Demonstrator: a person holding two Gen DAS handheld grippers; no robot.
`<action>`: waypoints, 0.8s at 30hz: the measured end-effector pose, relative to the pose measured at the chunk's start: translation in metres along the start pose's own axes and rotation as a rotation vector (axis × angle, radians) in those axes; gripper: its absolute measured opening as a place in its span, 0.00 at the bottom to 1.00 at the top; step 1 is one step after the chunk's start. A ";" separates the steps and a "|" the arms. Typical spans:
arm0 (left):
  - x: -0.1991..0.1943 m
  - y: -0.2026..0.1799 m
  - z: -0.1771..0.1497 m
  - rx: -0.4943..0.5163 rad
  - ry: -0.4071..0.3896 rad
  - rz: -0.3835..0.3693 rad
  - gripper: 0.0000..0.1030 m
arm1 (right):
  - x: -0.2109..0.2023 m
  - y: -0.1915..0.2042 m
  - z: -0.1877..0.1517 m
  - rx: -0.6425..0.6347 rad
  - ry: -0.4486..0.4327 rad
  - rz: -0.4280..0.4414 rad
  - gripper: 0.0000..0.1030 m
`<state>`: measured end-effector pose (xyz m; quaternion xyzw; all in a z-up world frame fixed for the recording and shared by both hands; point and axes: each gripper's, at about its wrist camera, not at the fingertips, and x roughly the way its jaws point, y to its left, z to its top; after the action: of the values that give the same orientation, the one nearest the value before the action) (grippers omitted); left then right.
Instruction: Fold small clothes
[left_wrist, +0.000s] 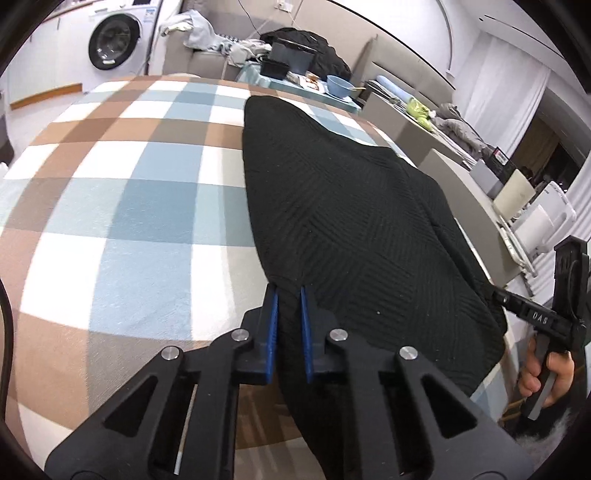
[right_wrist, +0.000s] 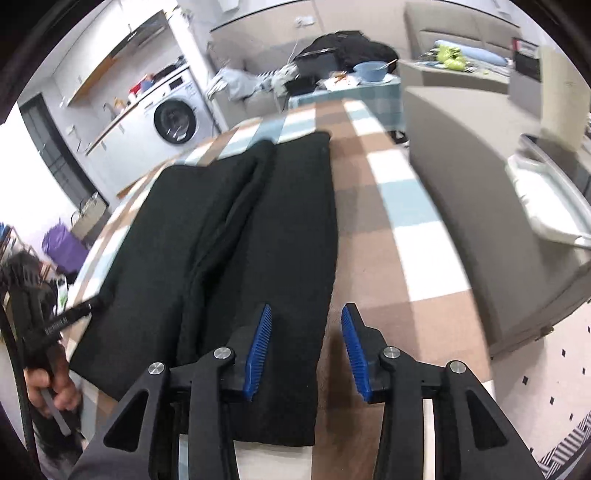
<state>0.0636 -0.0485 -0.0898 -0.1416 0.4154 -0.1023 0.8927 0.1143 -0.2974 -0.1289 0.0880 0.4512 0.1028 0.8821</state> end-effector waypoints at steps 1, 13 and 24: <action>-0.004 0.000 -0.001 0.008 -0.012 0.018 0.08 | 0.002 0.005 -0.002 -0.019 0.005 0.006 0.39; -0.052 0.054 -0.010 -0.042 -0.066 0.110 0.08 | 0.002 0.069 0.009 -0.089 -0.008 0.216 0.39; -0.071 0.061 -0.004 -0.045 -0.106 0.090 0.49 | 0.085 0.108 0.050 0.054 0.126 0.374 0.32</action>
<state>0.0196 0.0292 -0.0617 -0.1480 0.3758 -0.0452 0.9137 0.1924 -0.1743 -0.1390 0.1874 0.4841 0.2582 0.8148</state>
